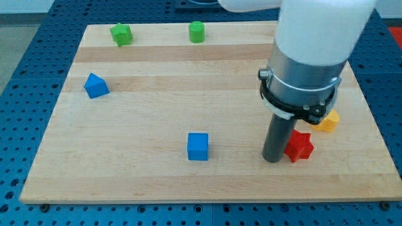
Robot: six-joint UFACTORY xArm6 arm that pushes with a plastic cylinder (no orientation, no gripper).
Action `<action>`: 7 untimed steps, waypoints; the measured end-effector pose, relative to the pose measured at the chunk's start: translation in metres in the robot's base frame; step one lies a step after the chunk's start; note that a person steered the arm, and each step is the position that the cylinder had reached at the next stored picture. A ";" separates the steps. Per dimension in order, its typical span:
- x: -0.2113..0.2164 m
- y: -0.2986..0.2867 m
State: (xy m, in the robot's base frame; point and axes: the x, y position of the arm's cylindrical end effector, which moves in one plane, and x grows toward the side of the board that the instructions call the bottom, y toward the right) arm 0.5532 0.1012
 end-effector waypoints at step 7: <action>-0.010 0.058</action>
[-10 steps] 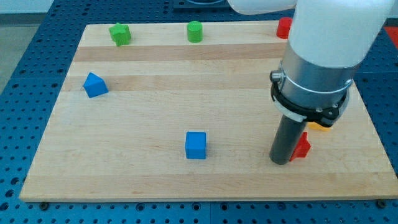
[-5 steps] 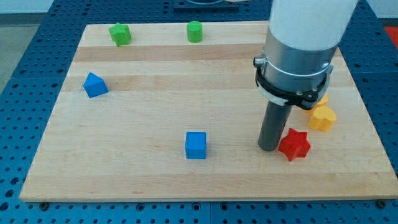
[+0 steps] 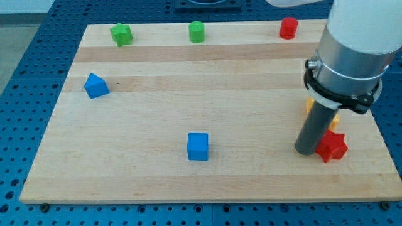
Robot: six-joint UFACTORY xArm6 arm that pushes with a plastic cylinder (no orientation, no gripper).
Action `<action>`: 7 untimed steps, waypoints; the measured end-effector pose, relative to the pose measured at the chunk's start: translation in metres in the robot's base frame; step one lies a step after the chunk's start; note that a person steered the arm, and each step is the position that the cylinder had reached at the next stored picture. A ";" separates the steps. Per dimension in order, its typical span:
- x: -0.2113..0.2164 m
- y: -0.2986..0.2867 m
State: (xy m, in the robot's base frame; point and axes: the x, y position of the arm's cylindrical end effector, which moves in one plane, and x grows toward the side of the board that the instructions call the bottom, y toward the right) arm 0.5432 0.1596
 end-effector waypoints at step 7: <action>-0.122 -0.020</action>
